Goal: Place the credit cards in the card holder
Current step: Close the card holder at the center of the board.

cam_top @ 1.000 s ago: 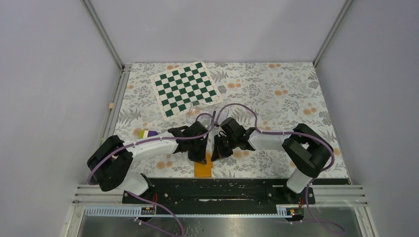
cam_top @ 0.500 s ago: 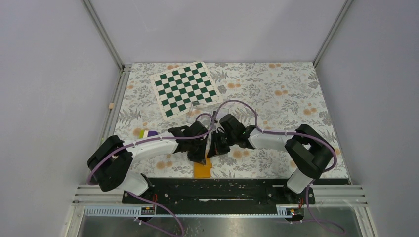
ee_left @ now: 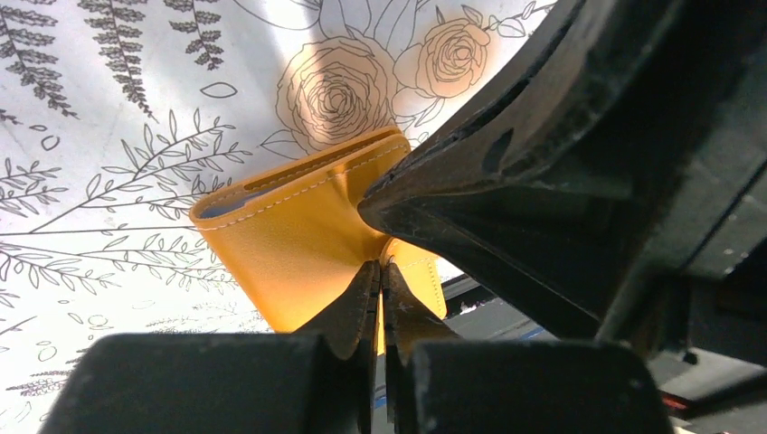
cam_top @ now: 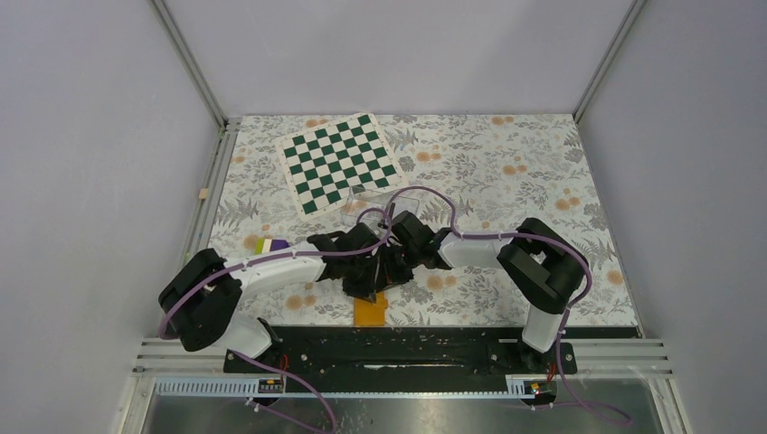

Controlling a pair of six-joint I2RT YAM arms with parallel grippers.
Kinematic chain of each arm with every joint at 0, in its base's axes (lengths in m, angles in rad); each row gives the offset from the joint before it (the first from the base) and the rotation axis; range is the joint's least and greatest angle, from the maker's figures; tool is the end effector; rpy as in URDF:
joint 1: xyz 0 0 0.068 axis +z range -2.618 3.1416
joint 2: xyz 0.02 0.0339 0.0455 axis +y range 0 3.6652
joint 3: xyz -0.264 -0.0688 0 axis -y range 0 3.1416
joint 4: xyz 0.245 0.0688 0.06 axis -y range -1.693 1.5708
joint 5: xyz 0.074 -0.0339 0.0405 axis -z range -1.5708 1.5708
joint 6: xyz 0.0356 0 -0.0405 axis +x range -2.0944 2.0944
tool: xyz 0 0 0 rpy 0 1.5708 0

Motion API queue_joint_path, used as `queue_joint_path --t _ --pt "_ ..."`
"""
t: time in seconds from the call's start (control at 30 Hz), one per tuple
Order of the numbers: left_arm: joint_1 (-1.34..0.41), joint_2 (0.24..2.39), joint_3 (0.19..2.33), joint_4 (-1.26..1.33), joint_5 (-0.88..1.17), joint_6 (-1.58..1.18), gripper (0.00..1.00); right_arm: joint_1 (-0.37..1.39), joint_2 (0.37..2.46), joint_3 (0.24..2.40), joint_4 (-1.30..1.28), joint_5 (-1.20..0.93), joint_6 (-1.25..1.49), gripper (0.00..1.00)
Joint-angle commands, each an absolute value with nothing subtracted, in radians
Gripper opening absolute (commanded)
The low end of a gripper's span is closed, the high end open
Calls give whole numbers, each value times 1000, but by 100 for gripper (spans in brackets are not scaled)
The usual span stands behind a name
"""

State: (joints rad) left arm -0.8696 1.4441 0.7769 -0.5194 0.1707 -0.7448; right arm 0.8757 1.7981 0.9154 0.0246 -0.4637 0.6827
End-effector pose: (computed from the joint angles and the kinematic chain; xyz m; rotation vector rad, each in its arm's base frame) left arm 0.1613 -0.2004 0.1698 0.2322 2.9321 -0.5872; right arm 0.2123 0.2795 0.1395 -0.4985 2.6761 1.1648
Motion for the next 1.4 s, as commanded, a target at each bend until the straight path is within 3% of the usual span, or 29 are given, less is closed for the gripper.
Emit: queue_joint_path --t 0.0,0.77,1.37 --pt "-872 1404 763 -545 103 -770 0 896 1807 919 -70 -404 646 0" --pt "-819 1383 664 -390 243 -808 0 897 1815 926 -57 -437 638 0" --pt "-817 1339 664 -499 210 -827 0 897 1820 930 -59 -445 637 0"
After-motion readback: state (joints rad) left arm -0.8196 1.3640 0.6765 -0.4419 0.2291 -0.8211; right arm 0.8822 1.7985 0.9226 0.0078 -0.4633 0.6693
